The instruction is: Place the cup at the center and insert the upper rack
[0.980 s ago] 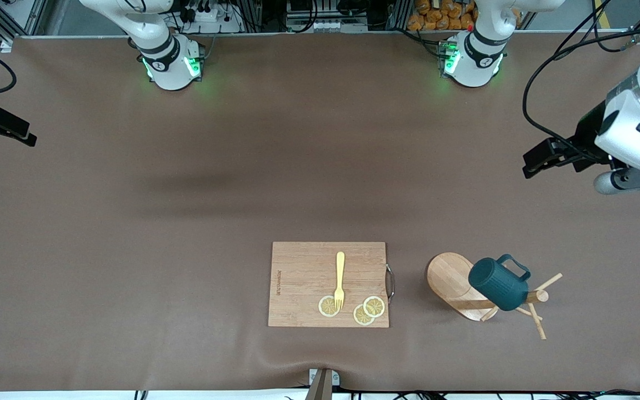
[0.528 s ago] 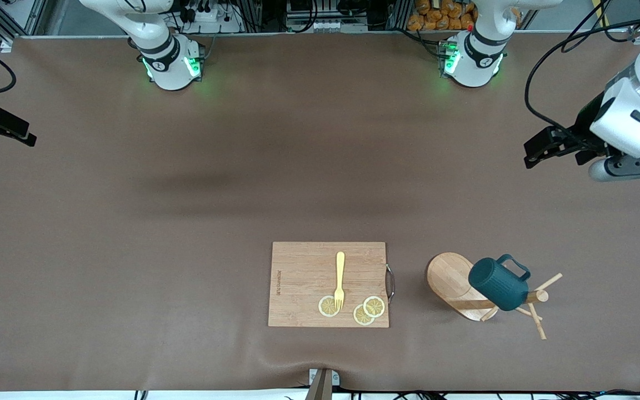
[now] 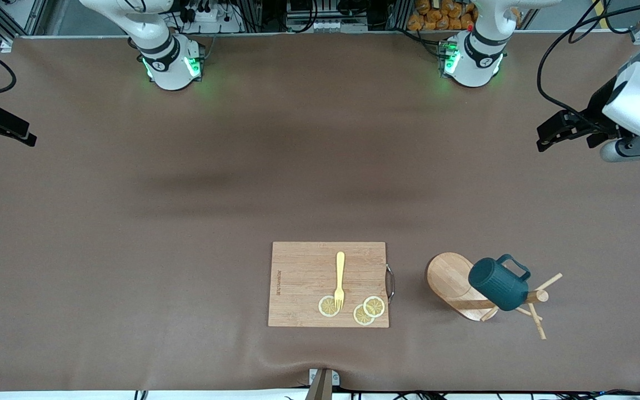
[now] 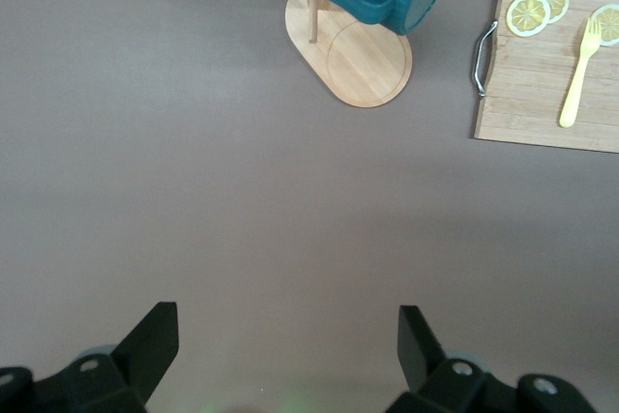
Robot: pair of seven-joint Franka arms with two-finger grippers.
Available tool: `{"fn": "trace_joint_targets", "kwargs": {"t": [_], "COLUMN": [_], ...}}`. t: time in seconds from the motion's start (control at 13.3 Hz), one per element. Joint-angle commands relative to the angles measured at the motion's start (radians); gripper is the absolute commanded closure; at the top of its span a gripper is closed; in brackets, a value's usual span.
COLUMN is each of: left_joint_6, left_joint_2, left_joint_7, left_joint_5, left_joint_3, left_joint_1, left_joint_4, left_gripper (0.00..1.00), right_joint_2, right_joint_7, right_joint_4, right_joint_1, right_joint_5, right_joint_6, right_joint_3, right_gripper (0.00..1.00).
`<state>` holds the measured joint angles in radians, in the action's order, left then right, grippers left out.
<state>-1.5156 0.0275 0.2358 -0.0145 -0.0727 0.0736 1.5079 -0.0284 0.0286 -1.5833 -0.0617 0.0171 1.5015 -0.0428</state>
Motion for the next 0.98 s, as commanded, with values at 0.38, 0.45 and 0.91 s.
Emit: {"fn": "trace_joint_targets", "kwargs": {"t": [0.38, 0.45, 0.91], "left_joint_6": [-0.008, -0.006, 0.017], "left_joint_2": [-0.089, -0.09, -0.112], "left_joint_7": [-0.012, -0.012, 0.008], "left_joint_5": [0.021, 0.021, 0.021], "left_joint_3": [0.116, 0.116, 0.099], "left_joint_1": [0.04, 0.04, 0.038], "left_joint_4": [0.098, 0.101, 0.103], "left_gripper": [0.0, 0.0, 0.0], "right_joint_2": [-0.019, -0.019, -0.019], "right_joint_7": [0.033, 0.034, 0.033], "right_joint_4": [-0.012, -0.012, -0.014], "right_joint_1": [-0.015, -0.015, -0.015], "right_joint_5": [0.006, 0.006, 0.011], "right_joint_6": [-0.01, -0.01, -0.01], "right_joint_3": [-0.002, -0.002, -0.002], "right_gripper": [0.0, 0.0, 0.0]}}
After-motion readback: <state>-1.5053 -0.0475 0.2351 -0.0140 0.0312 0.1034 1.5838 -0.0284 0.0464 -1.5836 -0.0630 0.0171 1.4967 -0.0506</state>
